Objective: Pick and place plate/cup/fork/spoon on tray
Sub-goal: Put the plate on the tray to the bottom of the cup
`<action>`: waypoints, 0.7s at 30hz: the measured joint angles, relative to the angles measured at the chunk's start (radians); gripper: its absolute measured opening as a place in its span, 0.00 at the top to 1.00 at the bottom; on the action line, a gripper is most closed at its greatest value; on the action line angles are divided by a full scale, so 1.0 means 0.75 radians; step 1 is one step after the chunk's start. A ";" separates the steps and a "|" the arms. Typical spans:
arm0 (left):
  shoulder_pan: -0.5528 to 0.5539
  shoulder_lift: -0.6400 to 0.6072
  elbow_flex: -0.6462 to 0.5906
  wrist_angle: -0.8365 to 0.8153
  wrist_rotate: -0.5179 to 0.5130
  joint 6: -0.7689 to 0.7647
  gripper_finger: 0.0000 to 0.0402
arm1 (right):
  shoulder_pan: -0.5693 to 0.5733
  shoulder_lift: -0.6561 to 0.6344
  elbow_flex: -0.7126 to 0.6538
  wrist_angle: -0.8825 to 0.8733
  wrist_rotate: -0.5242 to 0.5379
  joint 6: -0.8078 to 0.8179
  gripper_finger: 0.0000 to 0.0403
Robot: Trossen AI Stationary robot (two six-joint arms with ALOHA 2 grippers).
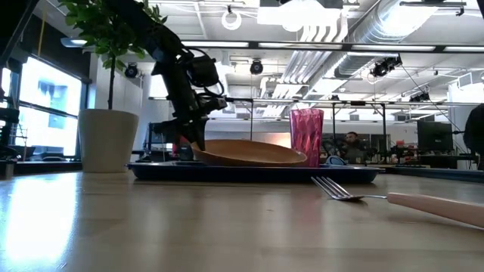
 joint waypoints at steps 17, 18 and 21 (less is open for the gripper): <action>-0.042 0.035 -0.001 0.022 0.036 -0.112 0.99 | 0.000 0.000 0.000 0.000 -0.009 0.021 0.77; -0.041 0.046 -0.001 0.013 0.043 -0.120 0.99 | 0.000 0.000 0.000 0.000 -0.009 0.021 0.77; -0.040 0.076 -0.001 0.009 0.048 -0.108 0.99 | 0.000 0.000 0.000 -0.001 -0.008 0.002 0.77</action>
